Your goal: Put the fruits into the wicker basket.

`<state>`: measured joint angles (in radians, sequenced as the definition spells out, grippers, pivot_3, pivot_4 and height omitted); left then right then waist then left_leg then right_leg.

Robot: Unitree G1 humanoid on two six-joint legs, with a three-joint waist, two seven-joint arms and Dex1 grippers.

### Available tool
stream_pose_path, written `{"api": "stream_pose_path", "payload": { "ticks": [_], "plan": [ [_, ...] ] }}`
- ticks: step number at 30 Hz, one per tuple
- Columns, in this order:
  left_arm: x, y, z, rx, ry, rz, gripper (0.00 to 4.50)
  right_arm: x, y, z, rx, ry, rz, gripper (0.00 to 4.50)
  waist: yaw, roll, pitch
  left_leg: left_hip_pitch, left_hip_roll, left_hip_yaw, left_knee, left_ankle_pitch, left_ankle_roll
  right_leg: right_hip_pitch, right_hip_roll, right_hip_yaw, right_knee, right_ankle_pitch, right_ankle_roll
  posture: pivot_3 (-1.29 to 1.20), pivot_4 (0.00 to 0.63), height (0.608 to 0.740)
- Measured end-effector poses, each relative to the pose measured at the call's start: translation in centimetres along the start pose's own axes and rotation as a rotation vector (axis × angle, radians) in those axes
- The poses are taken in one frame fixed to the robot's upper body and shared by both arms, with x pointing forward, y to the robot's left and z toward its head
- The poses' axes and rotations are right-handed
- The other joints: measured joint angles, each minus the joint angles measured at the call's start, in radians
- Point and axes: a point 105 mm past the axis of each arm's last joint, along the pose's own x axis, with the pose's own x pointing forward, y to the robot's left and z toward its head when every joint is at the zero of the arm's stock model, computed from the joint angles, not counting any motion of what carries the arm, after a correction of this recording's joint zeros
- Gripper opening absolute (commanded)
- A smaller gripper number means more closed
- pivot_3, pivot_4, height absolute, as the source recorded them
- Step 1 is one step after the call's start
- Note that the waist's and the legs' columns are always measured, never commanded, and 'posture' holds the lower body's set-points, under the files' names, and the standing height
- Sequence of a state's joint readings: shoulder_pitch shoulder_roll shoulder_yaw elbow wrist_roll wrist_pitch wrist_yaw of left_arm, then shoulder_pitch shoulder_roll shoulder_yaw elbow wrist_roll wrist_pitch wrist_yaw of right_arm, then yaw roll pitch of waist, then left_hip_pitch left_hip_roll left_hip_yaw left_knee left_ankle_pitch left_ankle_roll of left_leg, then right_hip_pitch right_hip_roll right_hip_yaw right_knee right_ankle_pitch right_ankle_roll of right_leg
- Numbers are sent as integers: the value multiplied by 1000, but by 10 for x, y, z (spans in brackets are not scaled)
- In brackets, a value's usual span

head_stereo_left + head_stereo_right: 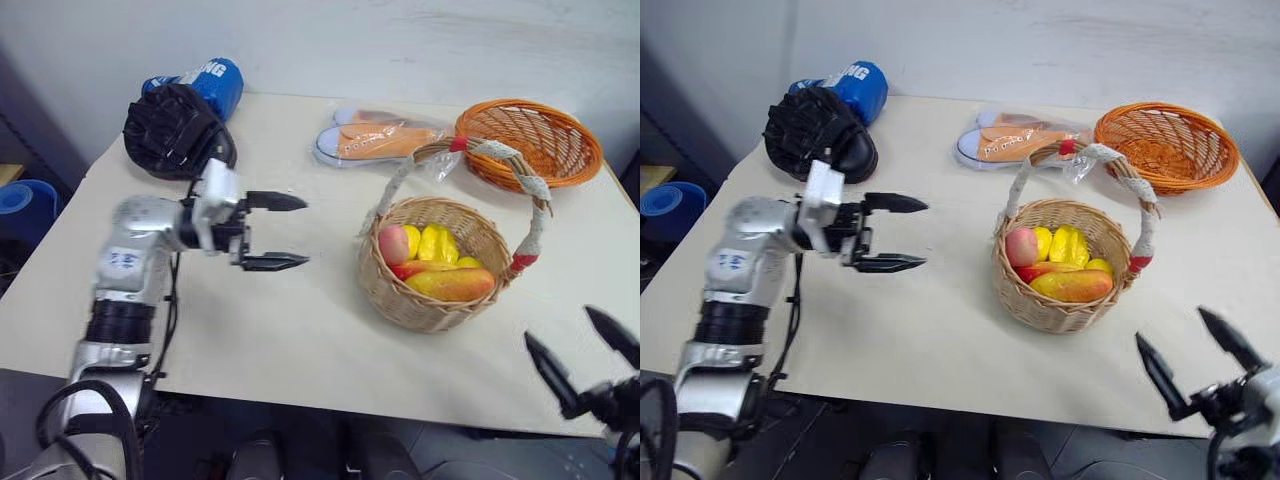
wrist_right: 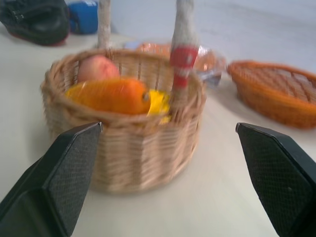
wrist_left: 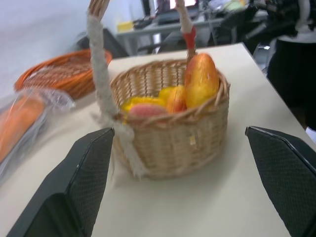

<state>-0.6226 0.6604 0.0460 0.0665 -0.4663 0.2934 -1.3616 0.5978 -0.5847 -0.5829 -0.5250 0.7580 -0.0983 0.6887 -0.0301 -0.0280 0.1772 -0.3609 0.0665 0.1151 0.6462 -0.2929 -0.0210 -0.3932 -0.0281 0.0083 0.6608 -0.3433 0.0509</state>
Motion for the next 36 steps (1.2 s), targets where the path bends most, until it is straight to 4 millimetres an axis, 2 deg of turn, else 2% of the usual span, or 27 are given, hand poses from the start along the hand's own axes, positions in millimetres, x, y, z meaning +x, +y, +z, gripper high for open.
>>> {"api": "stream_pose_path", "payload": {
  "ticks": [5,8,11,14,17,24,25,31,36],
  "plan": [
    [-14,-25,-27,-107,-11,1,4473,36,-19,8,36,-9,121,4500,9,0,1,-1,0,-2,1,-1,3,0,1,-1,0,0,0,0,150,740],
    [-14,-26,-24,-100,-23,32,4473,57,-34,11,71,-13,149,4500,7,-1,2,-3,0,-3,2,-1,4,0,1,-1,-1,0,1,0,150,740],
    [-11,-28,-17,-79,-32,42,4473,71,-37,7,118,8,189,4500,4,0,2,-4,0,-3,1,-1,4,-1,1,-1,-2,0,1,0,150,740],
    [-8,-29,-16,-86,-47,44,4500,82,-35,0,170,33,230,3854,3,0,2,-7,0,-2,2,-1,3,-3,2,-1,-2,1,1,0,150,740],
    [-4,-29,-16,-90,-56,37,4500,89,-30,-1,196,41,280,2826,2,1,2,-7,0,-2,2,-1,3,-3,2,-1,-2,1,2,0,150,740],
    [9,-26,-9,-70,-76,-3,4500,85,-21,0,205,68,327,345,3,1,2,-7,0,-2,2,-1,3,-3,2,-1,-2,1,2,0,150,740],
    [10,-27,-10,-73,-77,-8,4500,83,-19,0,207,72,334,170,3,1,2,-7,1,-2,2,-1,3,-3,2,-1,-2,1,2,0,150,740],
    [23,-25,-8,-69,-108,-47,4500,63,-25,11,196,31,181,180,3,1,3,-7,0,-2,2,1,-1,-4,2,-1,-2,1,2,0,150,740],
    [32,-19,-11,-80,-138,-54,4500,30,-44,30,142,-45,-71,180,3,3,4,-7,0,-2,1,1,-2,-4,2,-1,-2,1,2,0,150,740]
  ]
}}
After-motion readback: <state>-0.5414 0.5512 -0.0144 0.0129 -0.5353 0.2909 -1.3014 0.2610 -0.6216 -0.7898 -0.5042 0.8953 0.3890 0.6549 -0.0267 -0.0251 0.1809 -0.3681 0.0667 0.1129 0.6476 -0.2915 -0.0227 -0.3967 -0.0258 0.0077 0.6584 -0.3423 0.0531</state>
